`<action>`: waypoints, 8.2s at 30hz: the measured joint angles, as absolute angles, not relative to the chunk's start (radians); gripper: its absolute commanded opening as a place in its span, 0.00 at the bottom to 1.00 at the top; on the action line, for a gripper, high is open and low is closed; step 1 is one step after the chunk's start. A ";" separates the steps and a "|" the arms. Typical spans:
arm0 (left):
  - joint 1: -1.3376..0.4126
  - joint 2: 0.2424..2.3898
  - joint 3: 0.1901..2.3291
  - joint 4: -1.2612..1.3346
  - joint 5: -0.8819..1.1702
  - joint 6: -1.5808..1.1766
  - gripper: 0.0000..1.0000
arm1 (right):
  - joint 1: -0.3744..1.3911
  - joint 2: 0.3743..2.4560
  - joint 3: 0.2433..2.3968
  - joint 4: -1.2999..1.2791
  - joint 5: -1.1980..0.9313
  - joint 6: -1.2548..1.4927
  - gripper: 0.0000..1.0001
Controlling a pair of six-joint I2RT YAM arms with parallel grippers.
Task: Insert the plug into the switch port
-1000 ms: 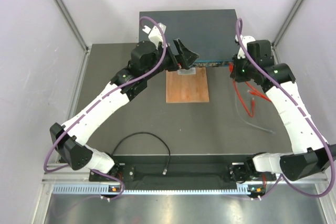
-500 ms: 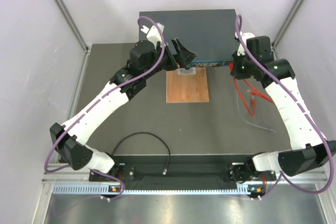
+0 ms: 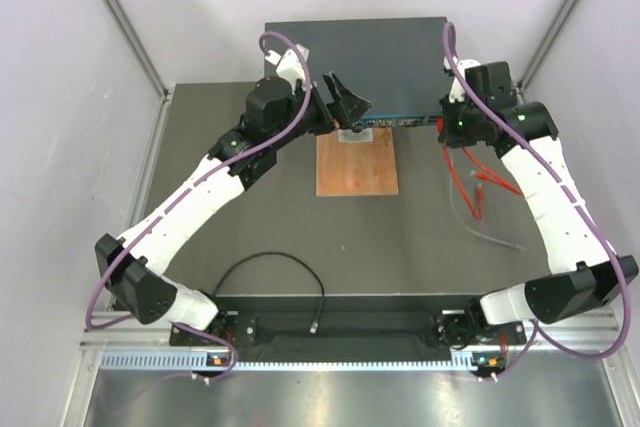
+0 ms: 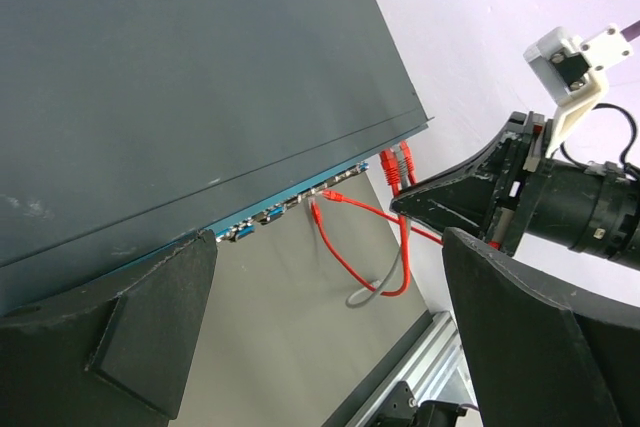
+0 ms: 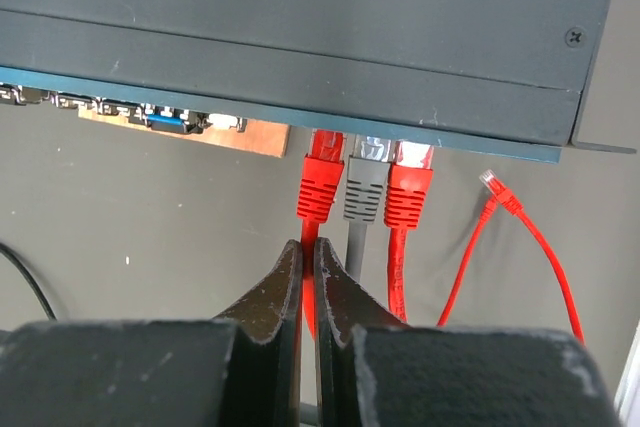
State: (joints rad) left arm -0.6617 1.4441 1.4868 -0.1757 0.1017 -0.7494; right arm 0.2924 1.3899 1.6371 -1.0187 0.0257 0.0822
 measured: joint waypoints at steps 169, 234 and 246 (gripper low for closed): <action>-0.827 1.421 1.464 0.017 0.330 -0.896 0.60 | 0.233 0.801 1.040 -0.513 -1.007 0.175 0.00; -0.847 1.540 1.396 0.157 0.269 -1.001 0.96 | 0.233 0.770 1.033 -0.541 -0.558 0.211 0.00; -0.812 1.400 1.411 0.064 0.133 -0.796 0.99 | 0.213 0.944 1.124 -0.641 -0.371 0.303 0.00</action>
